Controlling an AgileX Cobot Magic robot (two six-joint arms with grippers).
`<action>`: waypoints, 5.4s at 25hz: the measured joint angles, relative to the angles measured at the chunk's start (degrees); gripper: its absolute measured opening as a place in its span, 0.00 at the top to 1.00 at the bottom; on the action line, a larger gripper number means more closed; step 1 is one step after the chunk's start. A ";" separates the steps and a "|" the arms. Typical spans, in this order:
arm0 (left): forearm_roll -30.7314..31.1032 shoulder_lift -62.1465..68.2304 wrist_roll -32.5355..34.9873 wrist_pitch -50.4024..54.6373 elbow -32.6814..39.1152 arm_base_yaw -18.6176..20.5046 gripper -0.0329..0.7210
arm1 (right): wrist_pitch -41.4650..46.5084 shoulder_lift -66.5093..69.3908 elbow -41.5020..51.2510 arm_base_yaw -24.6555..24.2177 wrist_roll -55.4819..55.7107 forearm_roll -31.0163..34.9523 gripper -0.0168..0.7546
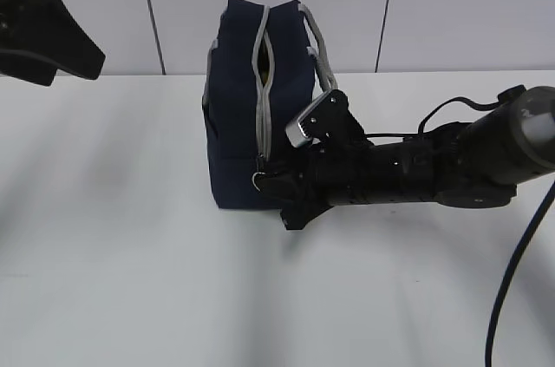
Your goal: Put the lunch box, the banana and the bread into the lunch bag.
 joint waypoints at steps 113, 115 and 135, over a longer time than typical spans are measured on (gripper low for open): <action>-0.55 0.00 0.00 -3.11 0.00 0.00 0.38 | -23.45 -4.17 -13.24 -9.18 26.06 -28.09 1.00; -0.60 0.20 0.49 -3.40 0.00 0.00 0.38 | -23.56 -4.17 -14.69 -9.18 27.67 -29.24 1.00; -16.29 5.57 23.02 -15.38 4.85 0.00 0.43 | -20.78 -4.17 -31.67 -9.18 43.39 -37.79 1.00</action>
